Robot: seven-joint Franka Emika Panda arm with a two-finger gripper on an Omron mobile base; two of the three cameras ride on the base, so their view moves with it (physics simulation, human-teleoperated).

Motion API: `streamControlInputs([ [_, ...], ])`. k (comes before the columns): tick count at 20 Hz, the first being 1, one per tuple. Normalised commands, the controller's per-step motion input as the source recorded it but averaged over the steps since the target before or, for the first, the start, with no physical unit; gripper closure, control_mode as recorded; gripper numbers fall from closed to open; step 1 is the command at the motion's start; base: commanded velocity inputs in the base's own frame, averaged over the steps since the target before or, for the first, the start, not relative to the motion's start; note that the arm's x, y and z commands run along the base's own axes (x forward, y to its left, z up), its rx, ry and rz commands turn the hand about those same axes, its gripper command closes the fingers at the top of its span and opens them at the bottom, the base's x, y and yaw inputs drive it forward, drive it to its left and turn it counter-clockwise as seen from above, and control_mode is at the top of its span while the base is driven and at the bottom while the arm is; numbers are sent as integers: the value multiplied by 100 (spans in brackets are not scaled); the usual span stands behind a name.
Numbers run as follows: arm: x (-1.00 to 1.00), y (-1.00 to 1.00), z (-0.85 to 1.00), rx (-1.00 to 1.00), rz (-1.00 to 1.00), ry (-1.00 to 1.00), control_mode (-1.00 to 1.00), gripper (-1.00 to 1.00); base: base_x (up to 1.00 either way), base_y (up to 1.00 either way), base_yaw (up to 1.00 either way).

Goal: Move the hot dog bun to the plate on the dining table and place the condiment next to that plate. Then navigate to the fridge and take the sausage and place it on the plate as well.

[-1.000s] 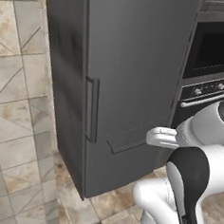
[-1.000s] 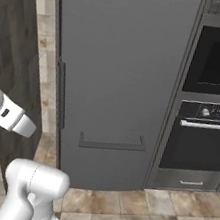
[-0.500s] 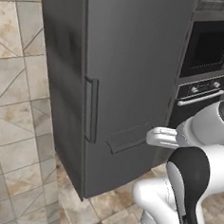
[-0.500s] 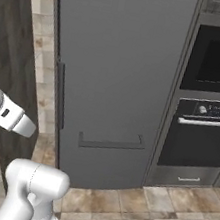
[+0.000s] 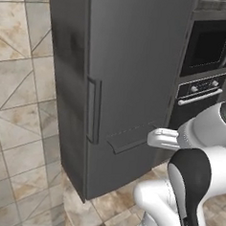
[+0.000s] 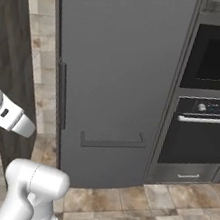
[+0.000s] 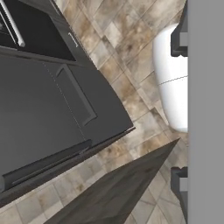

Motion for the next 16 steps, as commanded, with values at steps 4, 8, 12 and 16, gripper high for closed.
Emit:
streamControlInputs([
  [4, 0, 0, 0, 0, 0, 0, 100, -100, 27, 33, -7],
  [8, 0, 0, 0, 0, 0, 0, 100, -100, 22, 47, -8],
  [12, 0, 0, 0, 0, 0, 0, 100, -100, 9, 47, -8],
  [16, 0, 0, 0, 0, 0, 0, 100, -100, 21, 33, -6],
])
